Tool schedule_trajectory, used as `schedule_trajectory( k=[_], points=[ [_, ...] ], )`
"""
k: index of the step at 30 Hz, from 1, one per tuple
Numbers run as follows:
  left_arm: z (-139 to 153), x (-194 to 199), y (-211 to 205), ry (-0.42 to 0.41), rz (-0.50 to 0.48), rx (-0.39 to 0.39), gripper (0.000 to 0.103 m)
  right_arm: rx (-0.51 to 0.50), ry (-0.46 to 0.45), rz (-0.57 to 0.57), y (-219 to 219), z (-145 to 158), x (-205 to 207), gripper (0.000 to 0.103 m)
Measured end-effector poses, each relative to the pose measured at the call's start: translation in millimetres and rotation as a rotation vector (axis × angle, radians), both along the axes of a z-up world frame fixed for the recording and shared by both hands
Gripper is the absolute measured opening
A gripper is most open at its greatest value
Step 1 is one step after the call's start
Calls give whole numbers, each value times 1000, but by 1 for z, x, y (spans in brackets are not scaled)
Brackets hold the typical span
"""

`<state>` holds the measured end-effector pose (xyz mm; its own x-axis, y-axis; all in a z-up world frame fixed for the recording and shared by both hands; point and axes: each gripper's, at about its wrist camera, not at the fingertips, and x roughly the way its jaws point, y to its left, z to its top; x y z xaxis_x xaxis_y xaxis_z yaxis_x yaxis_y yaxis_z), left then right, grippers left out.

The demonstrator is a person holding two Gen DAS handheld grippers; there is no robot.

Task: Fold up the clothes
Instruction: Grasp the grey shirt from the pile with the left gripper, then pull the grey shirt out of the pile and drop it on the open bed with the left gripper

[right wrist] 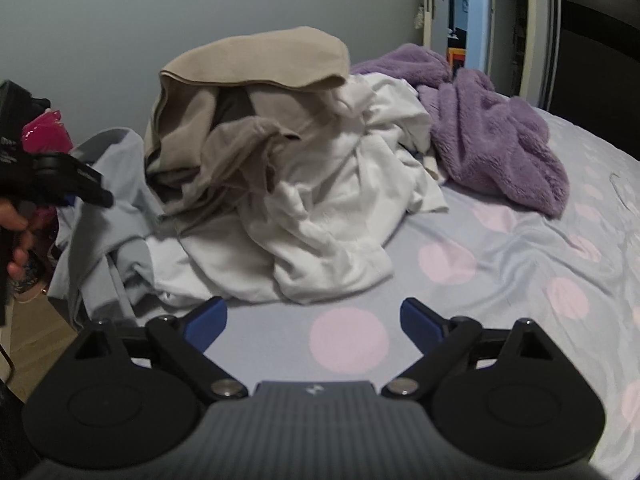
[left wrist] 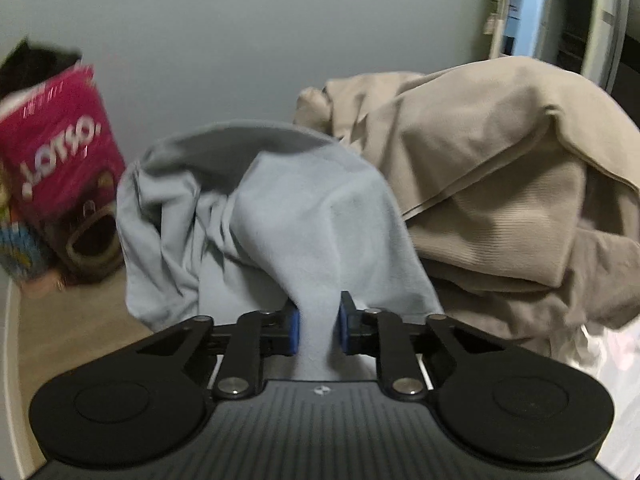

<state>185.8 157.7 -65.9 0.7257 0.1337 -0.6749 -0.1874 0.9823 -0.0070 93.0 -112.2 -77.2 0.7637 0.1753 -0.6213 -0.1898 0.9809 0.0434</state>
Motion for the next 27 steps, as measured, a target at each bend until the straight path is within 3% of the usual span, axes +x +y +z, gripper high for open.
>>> schedule_trajectory(
  k=[5, 9, 14, 23, 25, 27],
  points=[
    [52, -46, -27, -199, -124, 83, 10, 0, 22, -49, -20, 0, -24, 94],
    [102, -86, -56, -288, -281, 9, 10, -7, 21, -90, -41, 5, -45, 94],
    [151, -126, -111, -356, -507, -79, 10, -26, -26, -160, -80, 32, -76, 94],
    [184, -167, -278, -338, -961, -198, 10, -85, -38, -292, -182, 65, -153, 94],
    [184, -174, -315, -346, -1041, -207, 10, -87, -27, -315, -206, 69, -167, 94],
    [176, -170, -348, -289, -1080, -219, 10, -89, -17, -346, -230, 70, -180, 95]
  ],
)
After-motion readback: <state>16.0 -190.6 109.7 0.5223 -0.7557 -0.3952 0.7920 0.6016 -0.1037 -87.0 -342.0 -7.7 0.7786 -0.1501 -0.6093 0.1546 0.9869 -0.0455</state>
